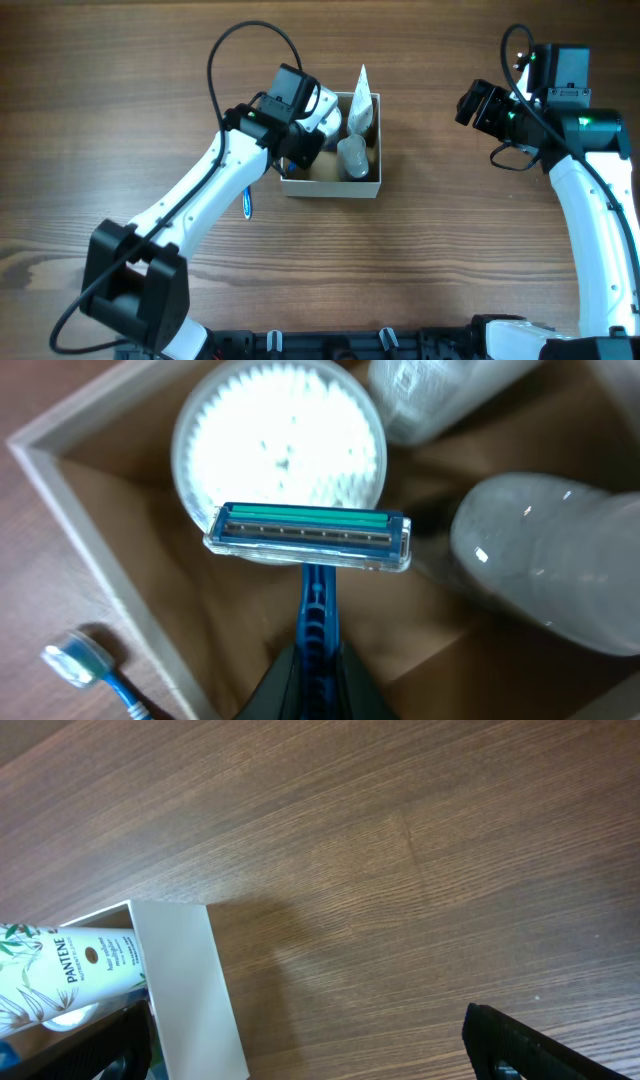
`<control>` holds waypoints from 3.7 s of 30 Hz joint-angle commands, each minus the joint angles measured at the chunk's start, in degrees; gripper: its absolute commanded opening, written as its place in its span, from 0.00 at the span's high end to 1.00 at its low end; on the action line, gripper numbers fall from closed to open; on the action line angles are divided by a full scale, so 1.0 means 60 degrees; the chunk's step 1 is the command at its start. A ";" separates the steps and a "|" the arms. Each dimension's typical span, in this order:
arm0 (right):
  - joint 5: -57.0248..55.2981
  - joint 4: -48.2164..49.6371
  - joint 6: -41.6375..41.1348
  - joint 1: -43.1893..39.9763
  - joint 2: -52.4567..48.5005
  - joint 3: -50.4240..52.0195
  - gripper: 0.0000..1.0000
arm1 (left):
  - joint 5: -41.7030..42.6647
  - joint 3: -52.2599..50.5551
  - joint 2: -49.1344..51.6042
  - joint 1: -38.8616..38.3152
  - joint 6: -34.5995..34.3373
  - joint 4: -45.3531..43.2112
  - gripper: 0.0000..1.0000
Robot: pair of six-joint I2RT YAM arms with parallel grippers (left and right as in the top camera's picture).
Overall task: Pack container
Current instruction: 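Carry the razor with the left gripper and drop it into the box, then grasp the blue toothbrush with the left gripper and lift it, then lower the toothbrush into the box with the left gripper and release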
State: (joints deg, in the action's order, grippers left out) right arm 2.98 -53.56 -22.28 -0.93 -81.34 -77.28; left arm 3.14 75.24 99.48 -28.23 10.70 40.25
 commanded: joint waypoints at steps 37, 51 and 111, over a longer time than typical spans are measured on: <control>0.0051 0.0033 -0.0040 -0.0011 -0.0044 -0.0062 0.00 | -0.0459 -0.1308 0.1577 0.3013 -0.5880 0.0204 0.51; 0.0055 0.0033 -0.0044 -0.0011 -0.0044 -0.0062 0.00 | -0.0463 -0.1184 0.1996 0.3016 -0.4058 0.0149 0.93; 0.0055 0.0033 -0.0036 -0.0011 -0.0044 -0.0062 0.00 | 0.0834 0.2463 0.0033 0.1621 -0.3060 0.1155 0.50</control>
State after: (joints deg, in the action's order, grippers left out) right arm 2.98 -53.56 -22.28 -0.93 -81.34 -77.28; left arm 3.25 89.65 95.53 -16.03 -9.30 50.17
